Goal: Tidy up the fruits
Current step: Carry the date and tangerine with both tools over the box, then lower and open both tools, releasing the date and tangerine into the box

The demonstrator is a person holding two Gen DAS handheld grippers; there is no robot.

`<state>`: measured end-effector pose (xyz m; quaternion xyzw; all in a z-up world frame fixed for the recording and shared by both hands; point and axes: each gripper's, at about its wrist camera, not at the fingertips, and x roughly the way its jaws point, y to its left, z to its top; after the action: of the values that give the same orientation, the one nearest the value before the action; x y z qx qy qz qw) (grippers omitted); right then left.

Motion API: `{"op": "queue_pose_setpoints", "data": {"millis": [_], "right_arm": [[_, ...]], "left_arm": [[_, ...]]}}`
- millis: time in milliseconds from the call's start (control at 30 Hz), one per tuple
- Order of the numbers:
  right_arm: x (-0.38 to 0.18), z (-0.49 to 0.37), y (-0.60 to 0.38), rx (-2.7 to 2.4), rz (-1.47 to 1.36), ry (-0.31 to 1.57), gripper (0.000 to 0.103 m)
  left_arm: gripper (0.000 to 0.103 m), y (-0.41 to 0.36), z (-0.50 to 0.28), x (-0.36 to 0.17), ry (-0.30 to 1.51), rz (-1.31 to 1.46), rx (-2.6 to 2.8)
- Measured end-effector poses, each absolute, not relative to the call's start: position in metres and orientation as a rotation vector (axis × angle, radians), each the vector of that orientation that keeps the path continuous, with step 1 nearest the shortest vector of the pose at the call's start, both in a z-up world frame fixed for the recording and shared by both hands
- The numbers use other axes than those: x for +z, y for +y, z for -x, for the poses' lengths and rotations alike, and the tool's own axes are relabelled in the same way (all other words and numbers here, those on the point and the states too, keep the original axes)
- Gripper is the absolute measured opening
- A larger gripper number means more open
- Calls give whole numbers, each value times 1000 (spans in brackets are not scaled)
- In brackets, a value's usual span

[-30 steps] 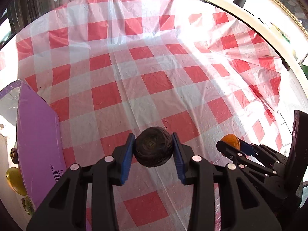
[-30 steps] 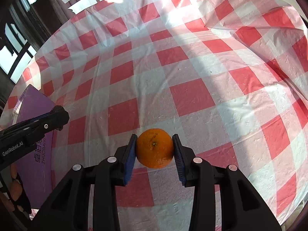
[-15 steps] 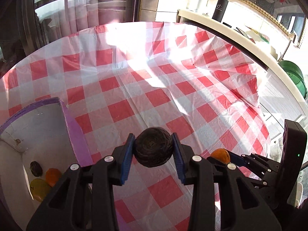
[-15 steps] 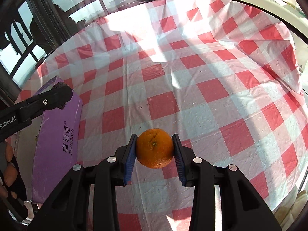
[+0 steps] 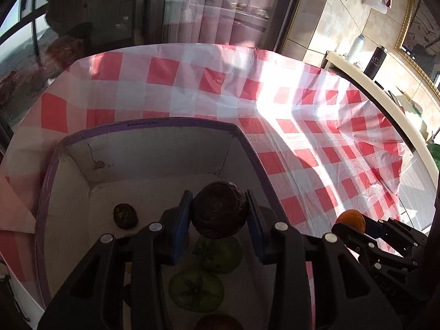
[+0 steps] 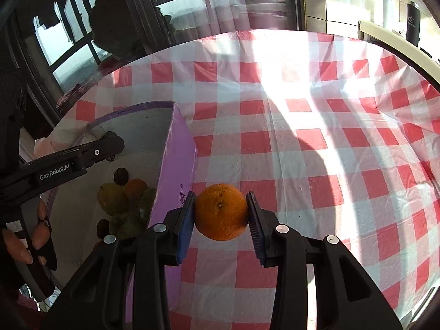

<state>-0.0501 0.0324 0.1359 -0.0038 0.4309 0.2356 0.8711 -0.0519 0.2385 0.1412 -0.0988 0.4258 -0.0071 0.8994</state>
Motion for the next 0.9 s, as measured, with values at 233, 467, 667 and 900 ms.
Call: {"op": "queue_pose_setpoints", "data": {"millis": [233, 467, 667, 900], "right_arm": [[158, 39, 101, 641, 99, 873, 37], [149, 11, 174, 689, 213, 932, 37], [110, -19, 229, 653, 435, 1056, 37], [68, -39, 245, 618, 508, 1190, 38]], "left_arm": [[38, 285, 58, 119, 919, 258, 109], [39, 319, 56, 100, 972, 286, 218], [39, 334, 46, 77, 1046, 248, 283], [42, 345, 38, 51, 1122, 261, 277]]}}
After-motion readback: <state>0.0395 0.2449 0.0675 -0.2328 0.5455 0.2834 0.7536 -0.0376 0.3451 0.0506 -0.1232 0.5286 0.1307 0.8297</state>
